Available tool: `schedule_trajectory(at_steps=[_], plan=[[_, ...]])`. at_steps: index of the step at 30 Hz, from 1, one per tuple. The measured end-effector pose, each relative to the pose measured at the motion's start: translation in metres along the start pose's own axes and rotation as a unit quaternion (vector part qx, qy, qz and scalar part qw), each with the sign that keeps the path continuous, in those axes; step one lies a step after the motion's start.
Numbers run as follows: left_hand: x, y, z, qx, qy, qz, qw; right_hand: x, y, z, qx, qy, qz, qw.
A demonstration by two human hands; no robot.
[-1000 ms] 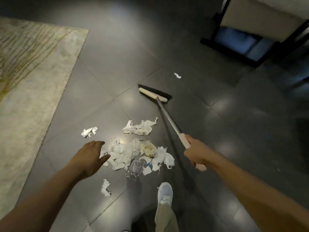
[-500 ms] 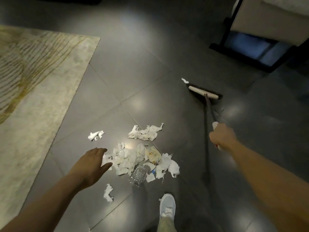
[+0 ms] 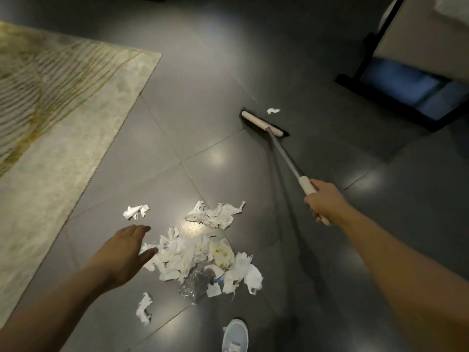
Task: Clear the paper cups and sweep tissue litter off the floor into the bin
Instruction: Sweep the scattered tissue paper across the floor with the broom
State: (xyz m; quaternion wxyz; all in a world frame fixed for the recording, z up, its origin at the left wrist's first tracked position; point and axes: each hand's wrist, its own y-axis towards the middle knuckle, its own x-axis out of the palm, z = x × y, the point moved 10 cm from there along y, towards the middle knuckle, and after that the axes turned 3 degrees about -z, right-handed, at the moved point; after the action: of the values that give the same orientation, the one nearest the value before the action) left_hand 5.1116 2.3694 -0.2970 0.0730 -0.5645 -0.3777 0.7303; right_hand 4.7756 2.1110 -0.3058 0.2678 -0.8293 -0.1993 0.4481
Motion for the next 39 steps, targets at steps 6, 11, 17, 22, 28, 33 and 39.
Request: schedule_trajectory(at_steps=[6,11,17,22,28,33,39], plan=[[-0.026,0.014,0.000,-0.011,-0.038,0.019,0.999,-0.015,0.036,-0.043,-0.039,0.042,0.037,0.998],[-0.025,0.026,-0.020,-0.031,-0.045,0.021,0.998,-0.033,0.122,-0.074,0.003,-0.041,0.032,0.999],[0.002,0.040,-0.046,-0.062,-0.038,-0.005,0.997,-0.013,0.145,-0.078,0.032,-0.192,-0.060,0.979],[0.004,0.035,-0.037,-0.040,-0.035,-0.011,0.999,0.029,0.084,-0.079,0.003,-0.223,-0.117,0.968],[0.002,0.011,-0.035,0.002,-0.031,0.004,1.000,0.081,-0.007,-0.058,-0.007,-0.248,-0.148,0.957],[0.013,-0.020,-0.034,0.041,-0.020,0.006,0.999,0.104,-0.097,-0.027,0.006,-0.228,-0.175,0.958],[0.003,-0.073,-0.034,0.066,-0.002,0.014,0.998,0.132,-0.214,0.008,0.013,-0.213,-0.194,0.958]])
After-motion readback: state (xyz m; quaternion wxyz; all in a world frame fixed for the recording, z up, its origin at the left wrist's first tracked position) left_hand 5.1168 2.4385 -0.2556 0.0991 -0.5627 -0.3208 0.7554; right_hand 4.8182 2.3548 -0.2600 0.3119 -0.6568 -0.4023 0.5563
